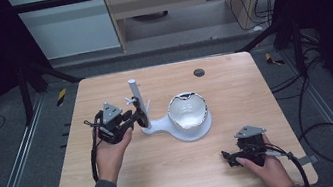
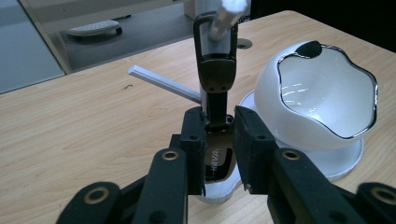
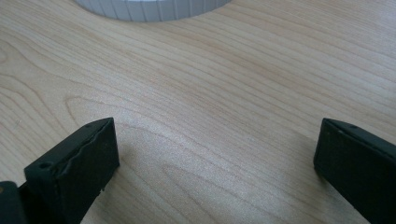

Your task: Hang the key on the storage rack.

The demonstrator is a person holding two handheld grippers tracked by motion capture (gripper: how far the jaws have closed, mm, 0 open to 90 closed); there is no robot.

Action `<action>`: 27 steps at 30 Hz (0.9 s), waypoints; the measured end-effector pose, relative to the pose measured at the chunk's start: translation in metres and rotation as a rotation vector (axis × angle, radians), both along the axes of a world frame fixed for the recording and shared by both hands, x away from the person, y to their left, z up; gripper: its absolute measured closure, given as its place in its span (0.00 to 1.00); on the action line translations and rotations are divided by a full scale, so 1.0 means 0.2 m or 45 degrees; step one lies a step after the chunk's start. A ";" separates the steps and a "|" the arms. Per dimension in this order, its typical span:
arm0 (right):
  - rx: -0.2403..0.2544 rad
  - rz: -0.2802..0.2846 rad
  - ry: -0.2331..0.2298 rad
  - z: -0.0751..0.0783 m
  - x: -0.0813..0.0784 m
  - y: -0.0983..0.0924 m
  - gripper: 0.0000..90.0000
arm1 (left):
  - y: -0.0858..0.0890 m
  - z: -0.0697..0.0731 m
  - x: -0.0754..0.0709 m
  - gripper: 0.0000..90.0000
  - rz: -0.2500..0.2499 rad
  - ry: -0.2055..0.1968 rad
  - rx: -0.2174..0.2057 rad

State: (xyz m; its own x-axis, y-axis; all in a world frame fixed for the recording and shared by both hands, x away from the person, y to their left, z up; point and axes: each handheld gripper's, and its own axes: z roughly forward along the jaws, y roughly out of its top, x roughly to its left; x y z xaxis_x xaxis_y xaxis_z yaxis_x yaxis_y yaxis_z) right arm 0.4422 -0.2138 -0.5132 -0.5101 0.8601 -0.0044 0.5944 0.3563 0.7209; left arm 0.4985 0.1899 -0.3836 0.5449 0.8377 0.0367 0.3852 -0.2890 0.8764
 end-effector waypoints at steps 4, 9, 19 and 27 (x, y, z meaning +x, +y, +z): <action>0.000 0.000 0.000 0.00 0.00 0.00 0.01 | 0.00 0.00 -0.02 0.79 -0.016 0.002 0.018; 0.000 0.000 0.000 0.00 0.00 0.00 0.01 | 0.02 0.01 -0.05 0.75 -0.019 -0.005 0.027; 0.000 -0.001 0.000 0.00 0.00 0.00 0.01 | 0.04 0.03 -0.10 0.69 -0.042 -0.021 0.069; 0.000 -0.001 0.000 0.00 0.00 0.00 0.00 | 0.05 0.02 -0.13 0.45 -0.045 -0.007 0.050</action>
State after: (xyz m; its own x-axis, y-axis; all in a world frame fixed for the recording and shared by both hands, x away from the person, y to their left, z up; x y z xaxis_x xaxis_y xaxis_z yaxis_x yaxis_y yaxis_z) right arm 0.4422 -0.2137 -0.5132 -0.5092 0.8606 -0.0042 0.5950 0.3555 0.7208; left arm 0.4733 0.1995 -0.3804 0.5736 0.8159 0.0724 0.3697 -0.3368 0.8660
